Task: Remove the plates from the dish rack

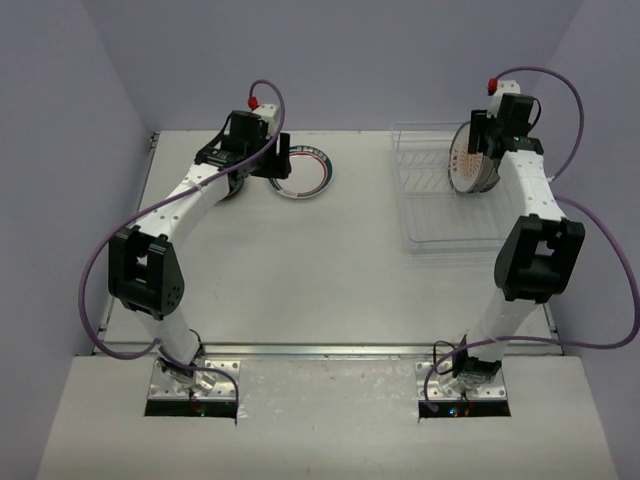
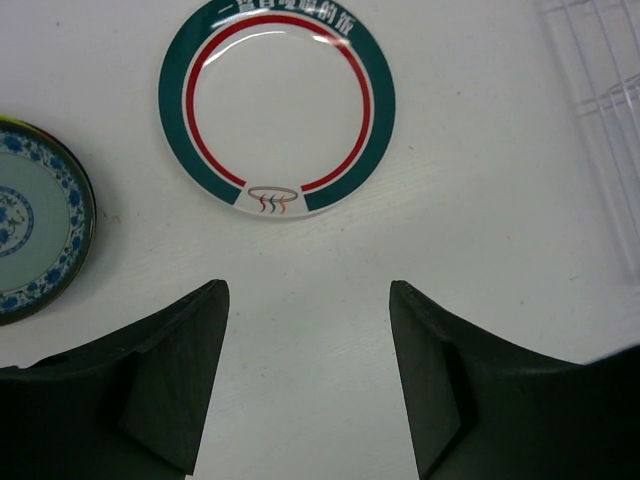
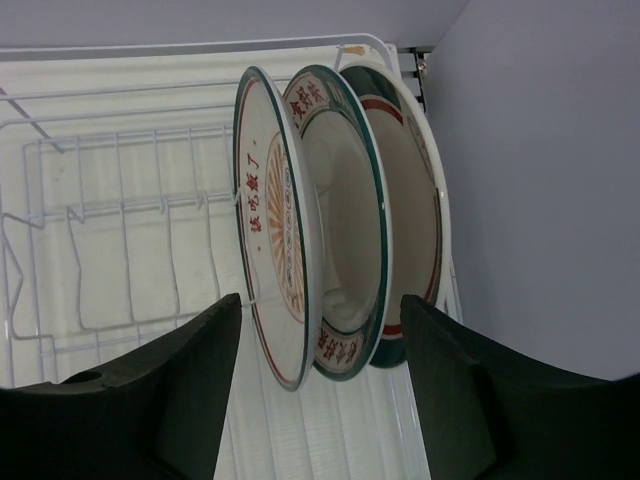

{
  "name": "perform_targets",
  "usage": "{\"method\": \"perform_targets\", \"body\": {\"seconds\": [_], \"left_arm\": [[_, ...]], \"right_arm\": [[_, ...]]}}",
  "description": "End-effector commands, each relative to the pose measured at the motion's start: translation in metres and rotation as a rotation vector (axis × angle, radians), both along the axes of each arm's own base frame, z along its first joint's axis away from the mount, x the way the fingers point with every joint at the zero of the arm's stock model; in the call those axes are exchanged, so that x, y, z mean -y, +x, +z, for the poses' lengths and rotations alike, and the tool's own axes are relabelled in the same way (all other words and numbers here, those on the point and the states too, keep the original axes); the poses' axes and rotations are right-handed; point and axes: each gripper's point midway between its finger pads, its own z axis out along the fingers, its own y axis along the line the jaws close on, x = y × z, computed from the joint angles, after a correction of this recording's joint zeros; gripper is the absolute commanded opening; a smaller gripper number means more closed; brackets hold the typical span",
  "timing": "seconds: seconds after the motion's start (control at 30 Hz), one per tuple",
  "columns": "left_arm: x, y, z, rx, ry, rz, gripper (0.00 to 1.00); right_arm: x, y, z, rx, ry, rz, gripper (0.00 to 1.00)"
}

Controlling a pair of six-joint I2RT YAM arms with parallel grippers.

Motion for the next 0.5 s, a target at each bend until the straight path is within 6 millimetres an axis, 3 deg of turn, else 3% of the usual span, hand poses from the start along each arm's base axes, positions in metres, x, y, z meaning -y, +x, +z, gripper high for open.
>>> {"method": "perform_targets", "body": {"seconds": [0.0,0.33,0.47], "left_arm": [[-0.017,-0.002,0.020,0.075,0.032,0.038,0.63],[-0.020,-0.005,0.005,0.049,0.052,0.040,0.63],[-0.020,-0.005,0.004,0.047,0.052,0.040,0.63]], "right_arm": [[0.011,0.027,0.005,0.054,-0.077,-0.003,0.63],[0.014,0.040,-0.032,0.027,-0.110,0.025,0.36],[0.015,0.038,-0.025,0.038,-0.109,0.011,0.44]]}}
